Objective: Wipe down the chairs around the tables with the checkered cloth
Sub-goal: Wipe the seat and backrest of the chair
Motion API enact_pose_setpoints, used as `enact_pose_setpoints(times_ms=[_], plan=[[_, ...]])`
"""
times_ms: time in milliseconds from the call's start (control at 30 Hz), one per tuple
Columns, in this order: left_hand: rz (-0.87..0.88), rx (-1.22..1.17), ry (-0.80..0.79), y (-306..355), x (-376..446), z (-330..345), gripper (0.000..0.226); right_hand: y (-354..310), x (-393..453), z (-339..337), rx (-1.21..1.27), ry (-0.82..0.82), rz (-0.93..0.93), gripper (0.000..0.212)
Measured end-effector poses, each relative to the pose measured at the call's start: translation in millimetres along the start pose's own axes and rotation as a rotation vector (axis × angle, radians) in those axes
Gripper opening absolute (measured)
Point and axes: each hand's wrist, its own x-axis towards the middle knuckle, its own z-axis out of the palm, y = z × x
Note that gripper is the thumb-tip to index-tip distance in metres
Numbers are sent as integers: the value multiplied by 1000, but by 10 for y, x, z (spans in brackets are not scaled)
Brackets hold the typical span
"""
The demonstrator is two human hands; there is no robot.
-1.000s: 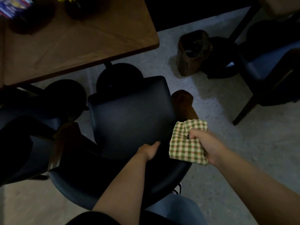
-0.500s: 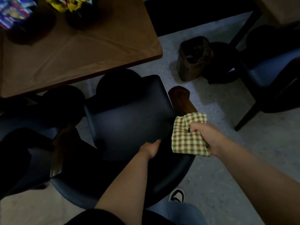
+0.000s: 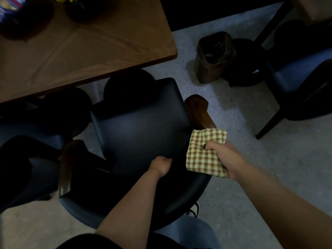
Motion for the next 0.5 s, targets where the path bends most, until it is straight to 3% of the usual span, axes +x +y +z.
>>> enact_pose_setpoints(times_ms=[167, 267, 500], plan=[[65, -270, 140, 18, -357, -108, 14, -49, -257, 19, -126, 236, -94, 19], [107, -440, 184, 146, -683, -120, 15, -98, -451, -34, -204, 309, -128, 25], [347, -650, 266, 423, -1760, -26, 15, -192, -1196, -118, -22, 86, -282, 23]])
